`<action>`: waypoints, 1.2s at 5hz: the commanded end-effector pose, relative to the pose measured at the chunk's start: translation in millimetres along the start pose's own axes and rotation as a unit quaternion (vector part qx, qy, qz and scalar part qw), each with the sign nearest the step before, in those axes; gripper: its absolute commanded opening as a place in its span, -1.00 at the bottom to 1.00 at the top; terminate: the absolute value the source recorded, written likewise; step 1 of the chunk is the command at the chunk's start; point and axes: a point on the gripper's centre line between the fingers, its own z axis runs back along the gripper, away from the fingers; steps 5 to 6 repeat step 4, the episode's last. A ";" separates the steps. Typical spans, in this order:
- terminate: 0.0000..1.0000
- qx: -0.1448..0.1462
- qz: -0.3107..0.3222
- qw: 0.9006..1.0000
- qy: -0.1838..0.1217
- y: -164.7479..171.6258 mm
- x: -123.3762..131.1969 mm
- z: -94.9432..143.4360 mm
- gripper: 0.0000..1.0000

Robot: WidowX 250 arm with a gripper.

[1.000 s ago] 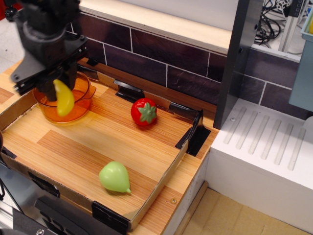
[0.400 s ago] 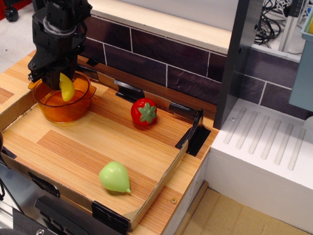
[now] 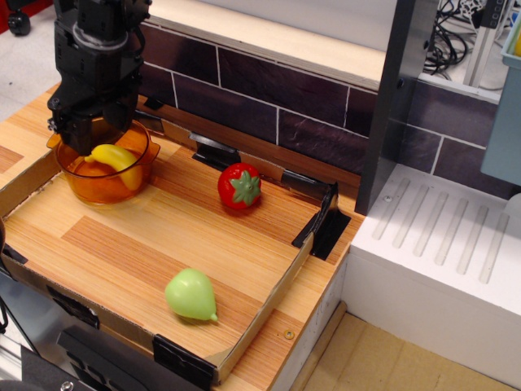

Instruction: Put banana in pot

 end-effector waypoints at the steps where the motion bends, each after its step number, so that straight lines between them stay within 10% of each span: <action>1: -1.00 -0.068 0.019 0.997 0.006 -16.3 1.8 75.6 1.00; 3: -1.00 -0.060 -0.030 0.997 0.046 -20.3 -0.5 77.4 1.00; 4: 1.00 -0.060 -0.030 0.997 0.046 -20.3 -0.5 77.4 1.00; 6: 1.00 -0.060 -0.030 0.997 0.046 -20.3 -0.5 77.4 1.00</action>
